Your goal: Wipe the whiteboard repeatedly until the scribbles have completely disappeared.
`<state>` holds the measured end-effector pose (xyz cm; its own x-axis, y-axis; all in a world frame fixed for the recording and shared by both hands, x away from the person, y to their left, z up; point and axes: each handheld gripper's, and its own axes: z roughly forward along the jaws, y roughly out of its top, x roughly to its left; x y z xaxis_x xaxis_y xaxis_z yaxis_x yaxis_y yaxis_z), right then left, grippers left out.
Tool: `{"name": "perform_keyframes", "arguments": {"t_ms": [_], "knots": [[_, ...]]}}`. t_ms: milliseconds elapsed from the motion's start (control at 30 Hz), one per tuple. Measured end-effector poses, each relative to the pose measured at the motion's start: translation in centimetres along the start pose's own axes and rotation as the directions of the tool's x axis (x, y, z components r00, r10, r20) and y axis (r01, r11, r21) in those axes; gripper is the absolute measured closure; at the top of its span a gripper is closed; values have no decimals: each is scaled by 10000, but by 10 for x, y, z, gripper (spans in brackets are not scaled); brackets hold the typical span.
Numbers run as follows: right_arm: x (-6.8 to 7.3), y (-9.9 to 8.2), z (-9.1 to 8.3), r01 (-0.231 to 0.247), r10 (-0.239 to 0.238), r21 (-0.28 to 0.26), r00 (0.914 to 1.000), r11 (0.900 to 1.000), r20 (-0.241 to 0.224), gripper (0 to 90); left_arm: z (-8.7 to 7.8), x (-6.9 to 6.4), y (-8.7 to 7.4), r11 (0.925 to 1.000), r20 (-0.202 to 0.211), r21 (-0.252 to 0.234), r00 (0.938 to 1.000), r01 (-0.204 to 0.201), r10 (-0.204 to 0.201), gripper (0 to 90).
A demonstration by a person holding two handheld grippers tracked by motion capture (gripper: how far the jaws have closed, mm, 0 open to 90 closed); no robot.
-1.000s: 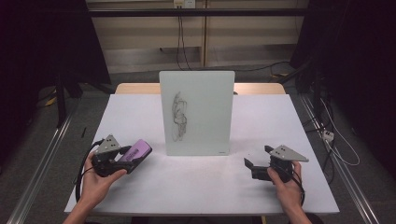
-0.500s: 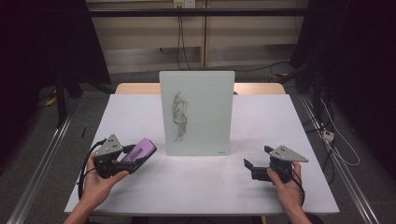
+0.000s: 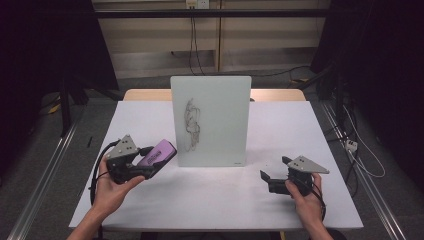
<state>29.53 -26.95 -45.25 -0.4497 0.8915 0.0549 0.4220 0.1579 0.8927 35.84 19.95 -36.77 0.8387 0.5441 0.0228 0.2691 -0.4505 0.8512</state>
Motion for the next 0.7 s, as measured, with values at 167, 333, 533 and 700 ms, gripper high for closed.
{"name": "perform_keyframes", "arguments": {"t_ms": [167, 333, 533, 700], "knots": [[0, 0, -1, -1, 0, -18, 10000, 10000, -18, 55, 6, -3, 19, 9996, 78, -176, 9997, -239, 241, 409], [-1, -1, -1, -79, 79, -5, 10000, 10000, 3, 55, 11, 0, 30, 9994, 73, -303, 9998, -156, 159, 409], [-1, -1, -2, -66, 66, -17, 10000, 10000, 13, 54, 14, 0, 44, 9991, -97, -256, 9994, -333, 330, 409], [0, -1, -1, -56, 56, -4, 10000, 10000, -30, 54, 13, -1, 58, 9950, -183, -570, 9965, -823, 814, 410]]}}
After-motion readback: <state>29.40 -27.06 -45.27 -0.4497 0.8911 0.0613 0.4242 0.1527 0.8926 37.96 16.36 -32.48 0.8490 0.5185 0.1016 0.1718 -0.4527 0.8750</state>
